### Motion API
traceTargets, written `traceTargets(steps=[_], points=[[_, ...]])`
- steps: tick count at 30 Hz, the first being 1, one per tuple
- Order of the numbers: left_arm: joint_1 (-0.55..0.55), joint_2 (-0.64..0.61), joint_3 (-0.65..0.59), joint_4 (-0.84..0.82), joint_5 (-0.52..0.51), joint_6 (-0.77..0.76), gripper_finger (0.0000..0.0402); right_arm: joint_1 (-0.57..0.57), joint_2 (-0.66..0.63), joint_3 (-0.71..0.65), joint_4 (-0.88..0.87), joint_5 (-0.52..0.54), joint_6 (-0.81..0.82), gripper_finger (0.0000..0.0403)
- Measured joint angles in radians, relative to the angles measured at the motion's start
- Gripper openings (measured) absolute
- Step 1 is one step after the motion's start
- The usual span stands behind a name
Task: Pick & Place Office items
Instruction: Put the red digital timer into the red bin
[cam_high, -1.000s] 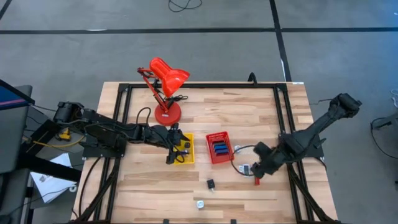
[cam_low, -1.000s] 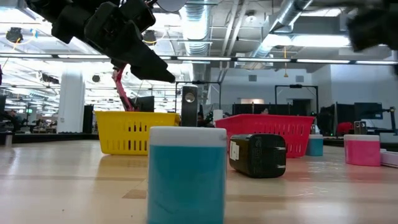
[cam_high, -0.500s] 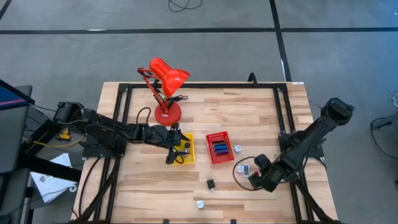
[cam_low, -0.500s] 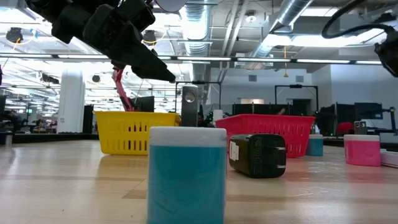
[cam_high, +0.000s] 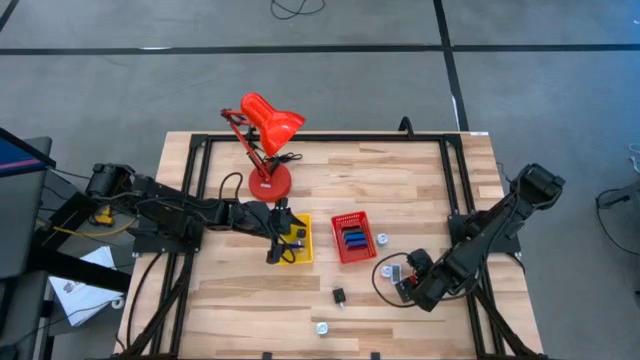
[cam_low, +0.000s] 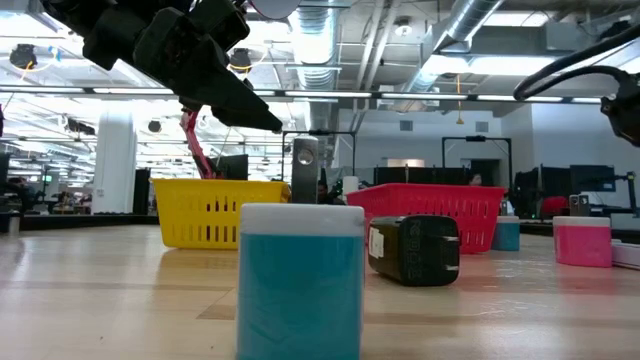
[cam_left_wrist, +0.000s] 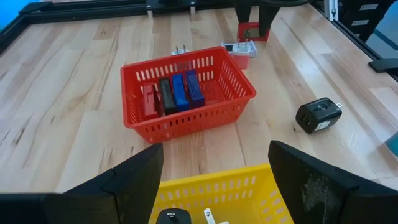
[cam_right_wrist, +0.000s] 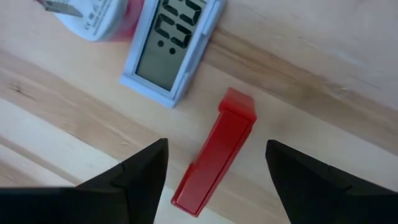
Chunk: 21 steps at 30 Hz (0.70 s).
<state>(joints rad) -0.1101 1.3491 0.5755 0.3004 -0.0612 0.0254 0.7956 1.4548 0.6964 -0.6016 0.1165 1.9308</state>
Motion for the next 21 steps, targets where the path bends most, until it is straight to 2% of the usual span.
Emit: traceTargets(steps=[5,14,18,21], points=[[0.000,0.000,0.000,0.000,0.000,0.000,0.0287,-0.006,-0.001,0.000,-0.013,-0.005,0.000,0.0203],[0.000,0.000,0.000,0.000,0.001,0.000,0.0287,-0.006,-0.003,0.000,-0.029,-0.012,-0.008,0.0043],[0.000,0.000,0.000,0.000,0.001,0.000,0.0287,-0.006,-0.028,0.003,-0.087,-0.012,-0.027,0.0042],[0.000,0.000,0.000,0.000,0.001,0.000,0.0287,-0.006,-0.068,0.072,-0.268,-0.011,-0.027,0.0042]])
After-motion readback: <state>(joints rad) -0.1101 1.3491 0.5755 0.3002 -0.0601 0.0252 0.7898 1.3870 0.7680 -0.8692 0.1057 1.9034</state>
